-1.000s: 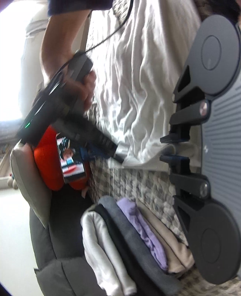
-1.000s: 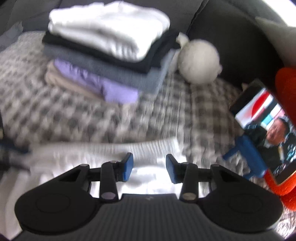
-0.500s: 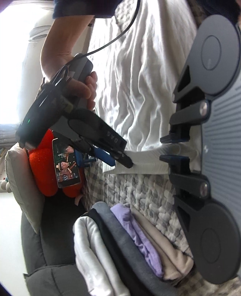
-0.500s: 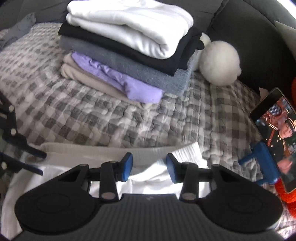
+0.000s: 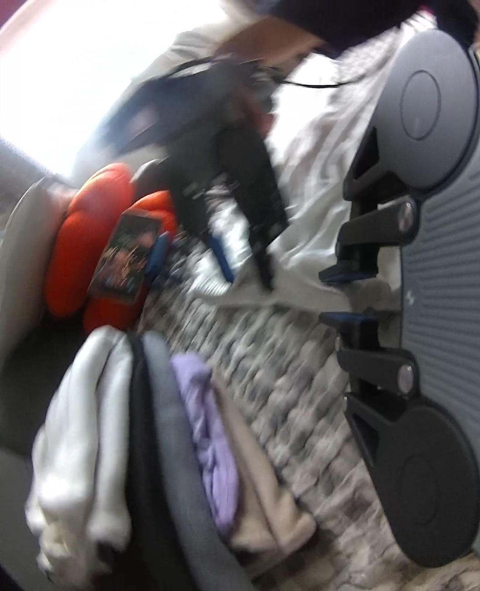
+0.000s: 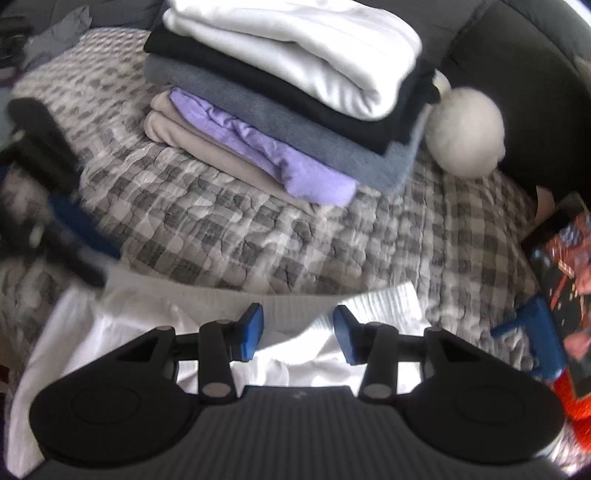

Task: Fold clothes

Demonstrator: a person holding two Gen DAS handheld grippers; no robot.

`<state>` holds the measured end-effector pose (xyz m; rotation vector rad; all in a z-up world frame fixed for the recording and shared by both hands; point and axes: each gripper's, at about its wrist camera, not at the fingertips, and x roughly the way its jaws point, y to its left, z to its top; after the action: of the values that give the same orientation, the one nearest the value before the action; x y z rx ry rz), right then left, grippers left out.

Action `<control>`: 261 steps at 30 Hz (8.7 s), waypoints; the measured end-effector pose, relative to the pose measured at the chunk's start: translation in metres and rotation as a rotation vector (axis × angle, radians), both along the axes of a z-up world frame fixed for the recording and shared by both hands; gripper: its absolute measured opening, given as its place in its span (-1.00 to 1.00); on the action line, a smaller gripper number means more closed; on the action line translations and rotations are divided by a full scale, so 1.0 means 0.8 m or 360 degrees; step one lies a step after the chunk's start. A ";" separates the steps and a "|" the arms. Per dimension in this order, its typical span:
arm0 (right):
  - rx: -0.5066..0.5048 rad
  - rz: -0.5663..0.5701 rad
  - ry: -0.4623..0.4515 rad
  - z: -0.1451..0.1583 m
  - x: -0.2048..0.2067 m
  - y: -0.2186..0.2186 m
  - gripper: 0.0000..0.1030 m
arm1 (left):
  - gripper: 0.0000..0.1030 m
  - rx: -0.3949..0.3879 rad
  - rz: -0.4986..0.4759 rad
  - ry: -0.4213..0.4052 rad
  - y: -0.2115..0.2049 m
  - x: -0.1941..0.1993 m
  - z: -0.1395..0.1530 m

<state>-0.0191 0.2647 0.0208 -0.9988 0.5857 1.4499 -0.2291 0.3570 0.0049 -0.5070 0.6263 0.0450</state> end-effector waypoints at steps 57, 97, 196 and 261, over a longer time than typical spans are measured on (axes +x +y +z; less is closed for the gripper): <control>0.0144 -0.0133 0.0250 0.014 0.038 -0.032 -0.09 | -0.94 0.0238 0.0096 0.0223 0.019 0.134 -0.016; 0.0633 -0.0537 0.0190 0.018 0.085 -0.020 -0.86 | -0.89 -0.0300 0.0613 0.0084 0.002 -0.023 -0.010; 0.0983 -0.1749 0.1093 -0.019 0.041 -0.350 -0.63 | 0.23 0.0458 0.0088 0.0211 -0.044 0.115 0.003; 0.0395 -0.1874 -0.0384 0.030 0.178 -0.532 0.07 | -0.45 0.0821 -0.0439 -0.0046 -0.162 0.334 0.015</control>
<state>0.1232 -0.1608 0.0452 -0.4399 0.6255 0.3310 0.0378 0.2276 0.0166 0.0785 0.6234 -0.0612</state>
